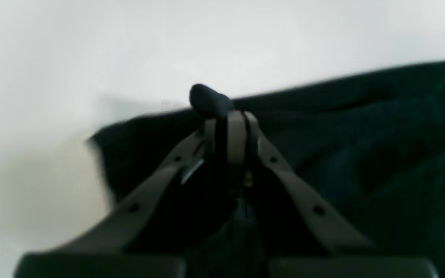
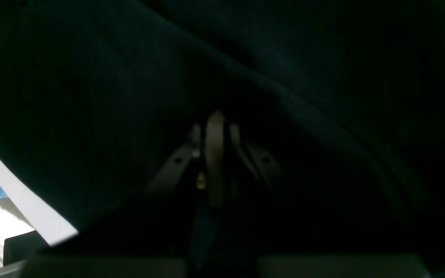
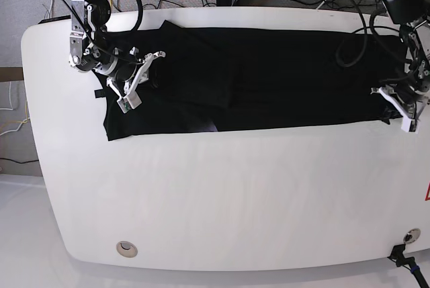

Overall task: Fold the T-shirt properly
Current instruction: 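Pull the strip's end with the left gripper to straighten it, then regrasp the strip's end with the left gripper and smooth it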

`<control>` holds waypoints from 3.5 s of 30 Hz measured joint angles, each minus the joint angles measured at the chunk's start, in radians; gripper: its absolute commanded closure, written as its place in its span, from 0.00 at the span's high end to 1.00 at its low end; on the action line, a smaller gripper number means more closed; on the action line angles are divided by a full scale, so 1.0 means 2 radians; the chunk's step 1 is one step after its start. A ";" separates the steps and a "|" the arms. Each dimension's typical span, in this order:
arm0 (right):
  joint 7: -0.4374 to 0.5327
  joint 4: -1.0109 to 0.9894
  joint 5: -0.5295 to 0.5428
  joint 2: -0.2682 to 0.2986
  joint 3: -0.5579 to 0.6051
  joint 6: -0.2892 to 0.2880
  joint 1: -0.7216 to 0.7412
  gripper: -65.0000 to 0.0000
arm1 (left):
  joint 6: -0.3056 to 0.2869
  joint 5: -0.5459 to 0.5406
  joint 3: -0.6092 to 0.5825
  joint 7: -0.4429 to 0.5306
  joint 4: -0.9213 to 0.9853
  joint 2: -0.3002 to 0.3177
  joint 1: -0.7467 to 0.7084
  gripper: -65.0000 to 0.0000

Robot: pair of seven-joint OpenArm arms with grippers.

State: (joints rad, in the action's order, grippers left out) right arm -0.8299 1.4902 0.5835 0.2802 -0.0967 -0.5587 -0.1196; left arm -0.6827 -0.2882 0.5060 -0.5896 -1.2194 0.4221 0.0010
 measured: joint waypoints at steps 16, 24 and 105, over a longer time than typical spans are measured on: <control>0.020 -0.031 0.011 -0.026 -0.003 -0.003 0.007 0.00 | -0.004 -0.003 0.103 0.000 -0.174 -0.009 -0.116 0.00; 0.022 -0.032 0.012 -0.029 -0.002 -0.003 0.007 0.00 | -0.003 -0.002 0.104 0.001 -0.185 -0.013 -0.115 0.00; -0.004 0.001 -0.014 -0.042 -0.003 0.008 0.008 0.04 | -0.008 0.042 0.093 -0.133 -0.270 -0.040 -0.035 0.60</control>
State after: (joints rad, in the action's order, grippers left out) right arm -0.8375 1.4921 0.5545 0.1955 -0.1036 -0.5426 -0.1036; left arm -0.6987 -0.2039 0.6930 -0.8558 -1.7584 0.3420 -0.0681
